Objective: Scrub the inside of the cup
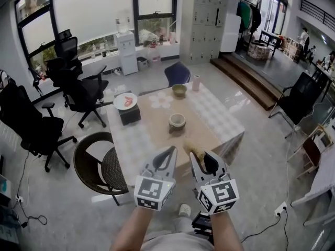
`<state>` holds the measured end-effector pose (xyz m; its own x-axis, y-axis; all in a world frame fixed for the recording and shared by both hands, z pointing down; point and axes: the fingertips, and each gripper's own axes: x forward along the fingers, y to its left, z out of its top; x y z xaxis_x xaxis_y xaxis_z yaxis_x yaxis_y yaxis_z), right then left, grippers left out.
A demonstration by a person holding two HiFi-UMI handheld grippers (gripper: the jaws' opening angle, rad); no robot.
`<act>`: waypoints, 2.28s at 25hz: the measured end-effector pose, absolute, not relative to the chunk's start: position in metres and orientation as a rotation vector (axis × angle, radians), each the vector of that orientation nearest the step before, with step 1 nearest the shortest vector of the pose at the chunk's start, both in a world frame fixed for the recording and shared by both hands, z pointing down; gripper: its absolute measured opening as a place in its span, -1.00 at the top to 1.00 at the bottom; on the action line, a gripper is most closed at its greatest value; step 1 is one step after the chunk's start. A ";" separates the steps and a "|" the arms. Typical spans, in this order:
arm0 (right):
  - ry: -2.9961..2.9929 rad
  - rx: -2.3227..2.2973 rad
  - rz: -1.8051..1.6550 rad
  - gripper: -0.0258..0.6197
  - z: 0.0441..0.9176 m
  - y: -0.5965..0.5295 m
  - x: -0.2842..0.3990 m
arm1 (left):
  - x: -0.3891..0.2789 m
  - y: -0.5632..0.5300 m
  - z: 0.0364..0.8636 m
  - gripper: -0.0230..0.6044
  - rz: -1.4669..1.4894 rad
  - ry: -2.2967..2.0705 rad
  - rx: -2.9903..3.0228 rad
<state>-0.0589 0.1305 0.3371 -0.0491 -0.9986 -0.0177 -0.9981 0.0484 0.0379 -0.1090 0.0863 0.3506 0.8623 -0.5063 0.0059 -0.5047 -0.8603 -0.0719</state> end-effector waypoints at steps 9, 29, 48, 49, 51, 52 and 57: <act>-2.333 2.048 -0.002 0.62 0.349 0.070 0.013 | -0.057 0.017 0.362 0.89 -0.050 0.975 -2.964; -2.342 1.891 0.152 0.62 0.394 -0.029 0.071 | -0.019 -0.071 0.460 0.29 -0.349 1.009 -3.043; -2.221 1.908 0.286 0.62 0.442 -0.107 0.088 | 0.007 -0.132 0.589 0.33 -0.815 0.842 -3.114; -2.216 1.909 0.291 0.62 0.444 -0.109 0.089 | 0.009 -0.133 0.592 0.35 -0.822 0.831 -3.113; -2.209 1.906 0.298 0.62 0.447 -0.113 0.090 | 0.013 -0.134 0.597 0.42 -0.831 0.816 -3.114; -2.206 1.903 0.299 0.62 0.449 -0.114 0.090 | 0.015 -0.135 0.599 0.45 -0.833 0.815 -3.115; -2.203 1.880 0.304 0.62 0.452 -0.119 0.093 | 0.016 -0.135 0.605 0.51 -0.836 0.837 -3.104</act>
<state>0.0927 -0.1188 0.4519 -0.1512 -0.9403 0.3049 -0.9877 0.1558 -0.0091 0.0161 -0.1348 0.6046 0.7484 -0.4219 0.5118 -0.5121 -0.8580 0.0415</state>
